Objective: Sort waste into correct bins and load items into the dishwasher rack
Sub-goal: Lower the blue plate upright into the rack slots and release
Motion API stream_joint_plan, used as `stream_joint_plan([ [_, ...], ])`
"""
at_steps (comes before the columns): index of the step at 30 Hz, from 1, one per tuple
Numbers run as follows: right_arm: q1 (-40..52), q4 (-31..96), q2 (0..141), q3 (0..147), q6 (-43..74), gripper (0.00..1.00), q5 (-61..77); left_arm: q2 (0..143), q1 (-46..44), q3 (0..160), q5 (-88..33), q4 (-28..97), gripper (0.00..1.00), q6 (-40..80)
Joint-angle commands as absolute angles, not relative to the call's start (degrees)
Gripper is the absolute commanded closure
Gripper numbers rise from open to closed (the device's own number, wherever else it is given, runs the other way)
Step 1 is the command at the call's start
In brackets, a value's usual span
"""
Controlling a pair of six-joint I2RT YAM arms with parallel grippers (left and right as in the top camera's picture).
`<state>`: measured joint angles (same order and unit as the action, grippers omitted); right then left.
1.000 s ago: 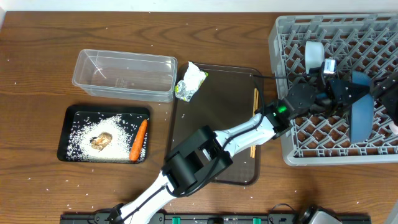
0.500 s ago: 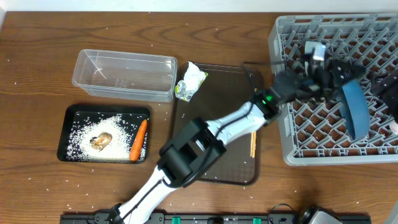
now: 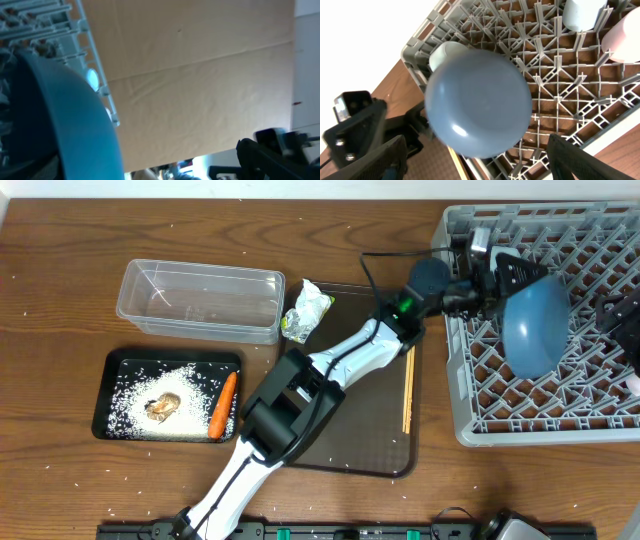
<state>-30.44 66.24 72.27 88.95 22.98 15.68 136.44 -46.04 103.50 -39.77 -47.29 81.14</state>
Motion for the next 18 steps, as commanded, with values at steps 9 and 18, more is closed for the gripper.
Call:
stream_joint_plan([
  [9,-31.22,66.30,72.31,89.23,22.17,0.18,16.10,134.04,-51.64,104.86,-38.37,-44.56,0.02,76.03],
  [18,-31.22,66.46,72.31,89.23,22.00,0.17,16.10,134.04,-51.77,104.86,-38.04,-39.44,0.02,71.72],
])
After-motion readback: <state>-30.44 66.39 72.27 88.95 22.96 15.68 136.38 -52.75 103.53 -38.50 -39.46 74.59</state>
